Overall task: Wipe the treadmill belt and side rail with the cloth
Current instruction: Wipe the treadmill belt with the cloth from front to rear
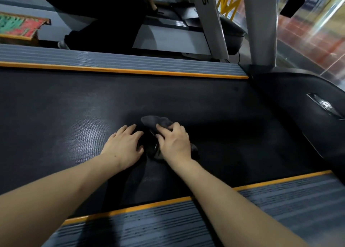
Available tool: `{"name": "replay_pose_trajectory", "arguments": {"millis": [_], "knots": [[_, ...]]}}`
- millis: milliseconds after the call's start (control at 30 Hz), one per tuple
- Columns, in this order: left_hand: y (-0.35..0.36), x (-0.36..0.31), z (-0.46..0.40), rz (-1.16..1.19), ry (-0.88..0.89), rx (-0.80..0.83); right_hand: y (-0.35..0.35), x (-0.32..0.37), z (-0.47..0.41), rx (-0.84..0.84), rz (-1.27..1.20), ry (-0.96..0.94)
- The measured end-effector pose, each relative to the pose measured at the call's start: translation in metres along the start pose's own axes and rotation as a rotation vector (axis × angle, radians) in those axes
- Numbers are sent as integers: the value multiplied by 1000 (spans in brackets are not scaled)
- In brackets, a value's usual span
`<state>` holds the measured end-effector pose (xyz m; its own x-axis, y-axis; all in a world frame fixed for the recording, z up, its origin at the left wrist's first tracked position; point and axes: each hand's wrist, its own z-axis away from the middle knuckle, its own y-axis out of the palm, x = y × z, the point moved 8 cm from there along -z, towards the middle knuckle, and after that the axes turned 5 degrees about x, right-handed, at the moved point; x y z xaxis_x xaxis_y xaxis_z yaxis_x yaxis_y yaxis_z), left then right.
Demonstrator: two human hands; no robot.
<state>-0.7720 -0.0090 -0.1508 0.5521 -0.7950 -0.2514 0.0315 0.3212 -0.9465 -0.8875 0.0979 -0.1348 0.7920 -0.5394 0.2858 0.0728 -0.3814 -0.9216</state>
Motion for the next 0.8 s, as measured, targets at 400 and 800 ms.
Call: {"name": "replay_pose_trajectory", "arguments": {"millis": [400, 800], "knots": [[4, 0, 16, -10, 42, 1, -56, -155, 26, -71, 140, 722], [1, 5, 39, -30, 29, -7, -65, -141, 43, 22, 249, 338]]}}
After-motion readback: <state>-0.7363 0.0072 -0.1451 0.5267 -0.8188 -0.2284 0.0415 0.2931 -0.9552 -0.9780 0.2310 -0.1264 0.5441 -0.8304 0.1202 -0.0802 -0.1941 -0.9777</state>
